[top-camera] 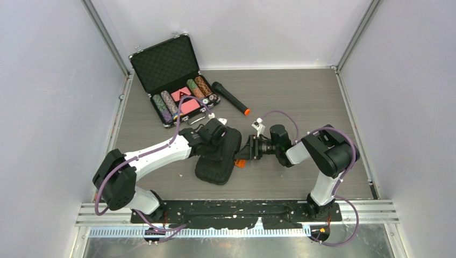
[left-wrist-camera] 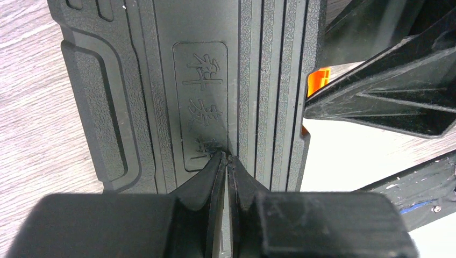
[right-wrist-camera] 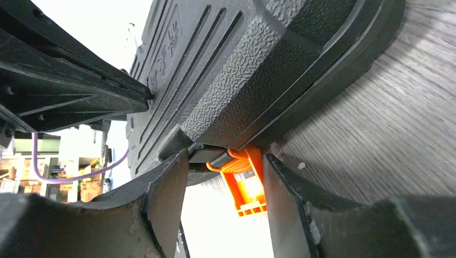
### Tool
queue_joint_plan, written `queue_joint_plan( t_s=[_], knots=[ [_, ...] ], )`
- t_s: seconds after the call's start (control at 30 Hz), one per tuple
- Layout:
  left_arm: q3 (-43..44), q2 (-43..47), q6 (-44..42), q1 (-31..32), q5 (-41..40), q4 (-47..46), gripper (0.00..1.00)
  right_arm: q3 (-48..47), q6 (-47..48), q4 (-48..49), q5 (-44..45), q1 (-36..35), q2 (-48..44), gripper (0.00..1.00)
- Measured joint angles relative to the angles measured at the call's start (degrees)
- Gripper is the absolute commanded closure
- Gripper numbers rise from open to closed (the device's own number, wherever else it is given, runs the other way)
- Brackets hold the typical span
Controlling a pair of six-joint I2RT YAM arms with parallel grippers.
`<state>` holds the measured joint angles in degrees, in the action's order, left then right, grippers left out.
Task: Pack the tool kit
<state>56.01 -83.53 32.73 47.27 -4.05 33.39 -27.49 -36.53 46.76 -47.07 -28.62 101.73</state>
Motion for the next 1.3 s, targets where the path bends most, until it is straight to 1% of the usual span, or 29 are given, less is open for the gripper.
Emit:
queue_joint_plan(
  t_s=[0.13,0.23,0.33,0.47,0.73,0.87,0.97,1.07,1.2,1.3],
  knots=[
    [0.0,0.0,0.0,-0.1,-0.1,0.3,0.90,1.1,-3.2,4.2,-0.1,0.3,0.3,0.49],
    [0.0,0.0,0.0,-0.1,-0.3,0.5,0.90,1.6,-4.9,6.0,0.0,0.4,0.2,0.54],
    [0.1,0.0,0.0,-0.1,-0.4,0.8,0.91,1.9,-5.6,6.1,0.0,0.5,-0.3,0.61],
    [0.3,-0.1,0.0,-0.1,-0.4,1.2,0.91,1.9,-6.6,6.0,0.0,0.5,-1.0,0.67],
    [0.9,-0.3,0.0,0.0,-0.3,2.1,0.91,2.3,-11.7,5.3,0.7,0.3,-2.6,0.72],
    [1.0,-0.4,0.2,0.4,-0.5,2.2,0.91,4.9,-15.9,5.4,4.6,-0.3,-6.1,0.74],
    [1.0,-0.3,0.9,0.9,-0.5,2.2,0.89,7.5,-19.3,6.1,8.7,-1.4,-8.4,0.74],
    [0.9,-0.1,1.6,1.5,-0.6,2.2,0.82,8.8,-22.6,7.0,12.8,-3.3,-9.7,0.74],
    [0.2,1.3,2.1,2.9,-2.3,2.1,0.57,8.9,-25.4,7.2,15.4,-5.2,-9.8,0.74],
    [-0.5,3.3,2.6,5.5,-4.5,2.3,0.40,9.0,-27.0,8.4,15.8,-6.1,-9.1,0.75]
  ],
)
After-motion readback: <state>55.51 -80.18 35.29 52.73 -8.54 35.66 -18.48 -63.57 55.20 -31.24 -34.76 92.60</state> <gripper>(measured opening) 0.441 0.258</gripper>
